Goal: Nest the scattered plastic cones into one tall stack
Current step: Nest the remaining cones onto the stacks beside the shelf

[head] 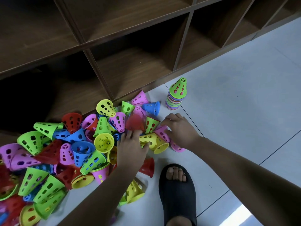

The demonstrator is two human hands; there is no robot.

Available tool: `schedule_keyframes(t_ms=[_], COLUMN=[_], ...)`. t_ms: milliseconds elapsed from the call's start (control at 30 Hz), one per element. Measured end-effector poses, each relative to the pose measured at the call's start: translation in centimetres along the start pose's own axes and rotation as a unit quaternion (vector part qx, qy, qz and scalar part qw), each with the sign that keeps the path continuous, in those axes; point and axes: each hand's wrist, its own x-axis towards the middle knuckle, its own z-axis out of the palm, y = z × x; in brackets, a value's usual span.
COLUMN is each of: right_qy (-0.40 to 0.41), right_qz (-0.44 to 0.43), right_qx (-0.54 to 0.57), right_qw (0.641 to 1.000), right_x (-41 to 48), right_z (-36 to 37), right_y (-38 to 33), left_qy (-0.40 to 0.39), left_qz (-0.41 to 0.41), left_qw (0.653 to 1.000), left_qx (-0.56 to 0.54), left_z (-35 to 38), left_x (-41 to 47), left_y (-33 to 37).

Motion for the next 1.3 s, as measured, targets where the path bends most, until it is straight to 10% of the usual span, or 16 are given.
schedule_keyframes(t_ms=[467,800,1300], right_qy=[0.07,0.1,0.014], right_qz=[0.058,0.258,0.398], right_qx=[0.145,0.462,0.446], right_qw=[0.985,0.842,0.801], right_x=[-1.2,-7.0,-9.3], right_z=[-0.7,-3.8,0.8], right_y=[1.1,1.6,3.4], left_qy=[-0.031,-0.035,-0.038], left_qz=[0.03,0.046,0.055], left_qw=[0.994,0.988,0.991], left_qx=[0.1,0.147,0.112], left_z=[0.0,0.2,2.0], left_x=[-0.1,-0.5,-0.9], left_y=[0.1,0.4,0.3])
